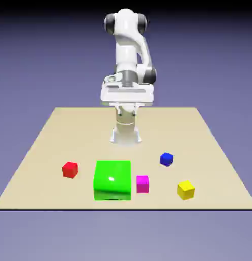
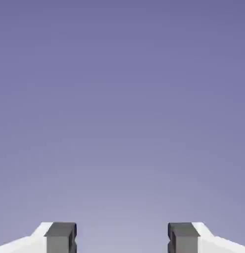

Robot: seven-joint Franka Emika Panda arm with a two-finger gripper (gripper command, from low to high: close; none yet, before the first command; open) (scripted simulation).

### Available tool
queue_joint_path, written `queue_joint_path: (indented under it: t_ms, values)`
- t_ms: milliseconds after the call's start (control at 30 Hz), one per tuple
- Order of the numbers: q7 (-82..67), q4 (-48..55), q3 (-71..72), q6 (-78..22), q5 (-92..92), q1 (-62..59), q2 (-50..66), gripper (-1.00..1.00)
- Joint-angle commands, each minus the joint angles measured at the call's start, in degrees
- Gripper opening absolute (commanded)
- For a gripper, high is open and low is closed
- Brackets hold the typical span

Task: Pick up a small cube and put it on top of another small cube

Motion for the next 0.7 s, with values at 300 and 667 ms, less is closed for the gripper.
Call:
queue_joint_path:
  t_ms: [300,667]
  values:
    - [6.7,15.7,10.1,-16.9,-5.6,-1.0,20.8,0.0]
    - [14.0,32.9,21.2,-35.5,-11.8,-2.0,43.6,0.0]
